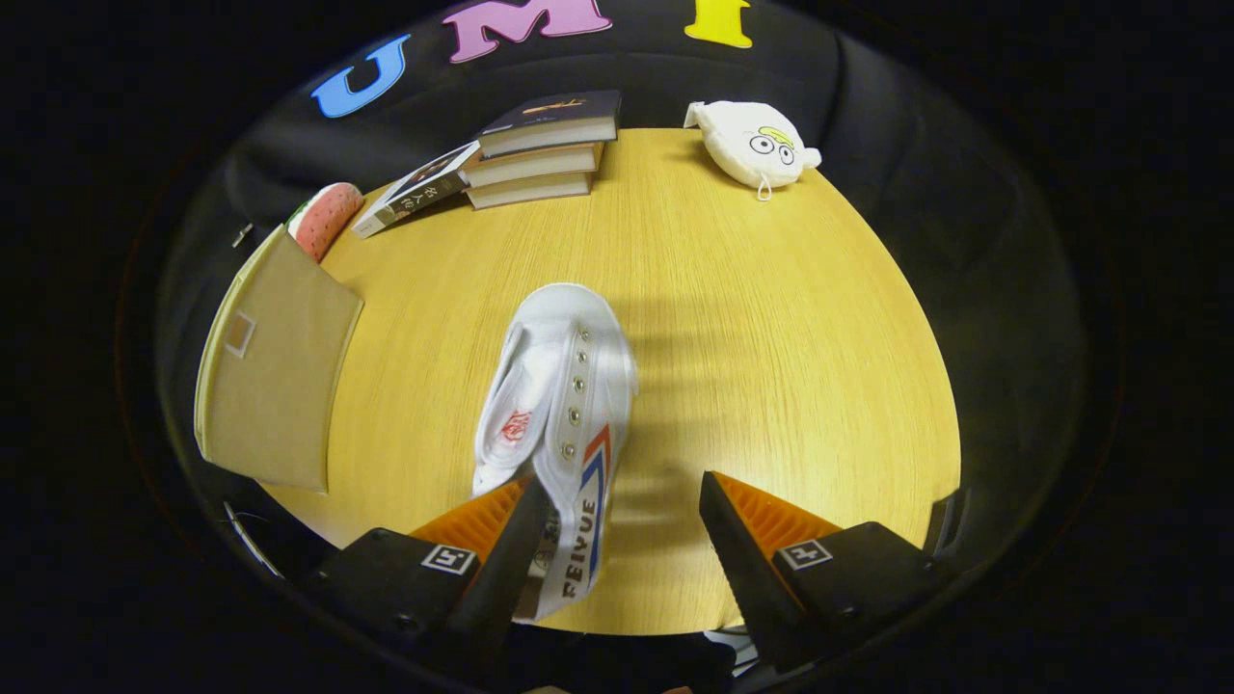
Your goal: Open the storage box then place both shoes into the box .Put the left shoe in first, then the right shoe, with the right side of both shoes facing outward in a uniform manner.
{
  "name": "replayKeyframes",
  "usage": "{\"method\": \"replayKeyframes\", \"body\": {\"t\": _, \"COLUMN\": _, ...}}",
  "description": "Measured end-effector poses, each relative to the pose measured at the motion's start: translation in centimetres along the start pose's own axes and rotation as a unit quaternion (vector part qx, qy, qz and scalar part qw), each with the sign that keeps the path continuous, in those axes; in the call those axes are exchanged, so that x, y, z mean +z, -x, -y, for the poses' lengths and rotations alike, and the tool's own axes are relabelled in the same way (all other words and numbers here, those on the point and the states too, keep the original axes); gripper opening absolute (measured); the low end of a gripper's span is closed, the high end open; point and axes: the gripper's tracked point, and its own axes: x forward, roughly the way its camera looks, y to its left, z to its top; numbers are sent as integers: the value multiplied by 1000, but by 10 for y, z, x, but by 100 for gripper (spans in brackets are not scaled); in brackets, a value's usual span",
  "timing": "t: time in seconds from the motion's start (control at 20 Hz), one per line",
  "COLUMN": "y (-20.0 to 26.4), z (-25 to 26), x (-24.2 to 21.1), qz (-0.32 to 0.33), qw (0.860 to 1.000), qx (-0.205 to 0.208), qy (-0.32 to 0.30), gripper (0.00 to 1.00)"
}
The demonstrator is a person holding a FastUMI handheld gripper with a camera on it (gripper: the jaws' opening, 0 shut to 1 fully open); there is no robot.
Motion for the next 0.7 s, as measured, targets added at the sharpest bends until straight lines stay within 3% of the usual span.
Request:
{"method": "replayKeyframes", "body": {"t": 0.3, "y": -28, "z": -26, "x": 8, "qz": 24, "qw": 999, "qx": 19, "qy": 23, "gripper": 72}}
{"method": "replayKeyframes", "body": {"t": 0.4, "y": -29, "z": -23, "x": 7, "qz": 22, "qw": 999, "qx": 19, "qy": 21, "gripper": 52}}
{"method": "replayKeyframes", "body": {"t": 0.5, "y": -25, "z": -8, "x": 11, "qz": 23, "qw": 1000, "qx": -2, "qy": 1, "gripper": 45}}
{"method": "replayKeyframes", "body": {"t": 0.55, "y": -27, "z": -1, "x": 10, "qz": 23, "qw": 1000, "qx": -9, "qy": -14, "gripper": 17}}
{"method": "replayKeyframes", "body": {"t": 0.65, "y": -24, "z": -6, "x": 11, "qz": 17, "qw": 1000, "qx": 7, "qy": -23, "gripper": 6}}
{"method": "replayKeyframes", "body": {"t": 0.7, "y": -26, "z": -8, "x": 14, "qz": 16, "qw": 999, "qx": 14, "qy": -31, "gripper": 6}}
